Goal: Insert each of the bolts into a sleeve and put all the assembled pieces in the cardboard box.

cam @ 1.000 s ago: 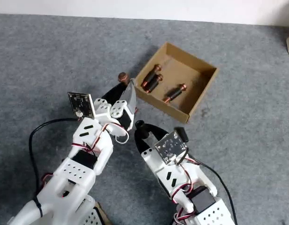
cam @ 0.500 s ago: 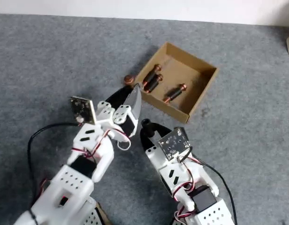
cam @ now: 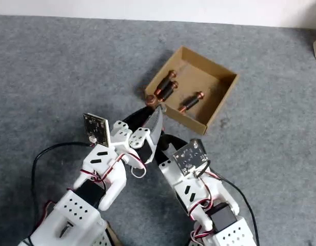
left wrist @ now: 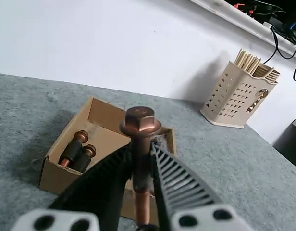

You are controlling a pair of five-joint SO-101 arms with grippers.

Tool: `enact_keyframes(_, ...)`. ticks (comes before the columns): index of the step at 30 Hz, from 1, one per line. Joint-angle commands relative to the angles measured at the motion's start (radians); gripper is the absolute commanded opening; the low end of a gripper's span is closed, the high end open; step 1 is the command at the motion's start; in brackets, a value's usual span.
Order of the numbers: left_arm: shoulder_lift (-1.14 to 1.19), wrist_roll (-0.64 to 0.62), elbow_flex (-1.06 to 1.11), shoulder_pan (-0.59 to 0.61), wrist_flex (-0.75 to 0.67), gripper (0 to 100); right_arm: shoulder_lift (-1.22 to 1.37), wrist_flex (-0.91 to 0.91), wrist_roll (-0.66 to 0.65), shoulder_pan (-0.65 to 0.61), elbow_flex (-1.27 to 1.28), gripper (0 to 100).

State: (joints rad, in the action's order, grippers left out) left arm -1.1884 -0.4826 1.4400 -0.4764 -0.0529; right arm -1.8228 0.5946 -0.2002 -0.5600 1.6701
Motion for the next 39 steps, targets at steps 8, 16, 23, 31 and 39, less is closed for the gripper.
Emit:
enact_keyframes(8,-0.039,0.002,-0.007,-0.016,0.002,0,-0.007,0.002,-0.011,0.015,0.120,0.5)
enact_keyframes(16,-0.111,0.006,-0.005,-0.015,0.040,0,-0.004,0.002,-0.012,0.030,0.120,0.5)
enact_keyframes(23,-0.194,0.006,0.001,-0.015,0.110,0,-0.008,0.002,-0.012,0.045,0.119,0.5)
enact_keyframes(31,-0.159,0.000,0.002,-0.024,0.107,0,-0.013,-0.002,-0.012,0.044,0.117,0.5)
enact_keyframes(39,-0.153,0.006,0.025,-0.091,0.110,0,-0.013,-0.012,-0.012,0.042,0.117,0.5)
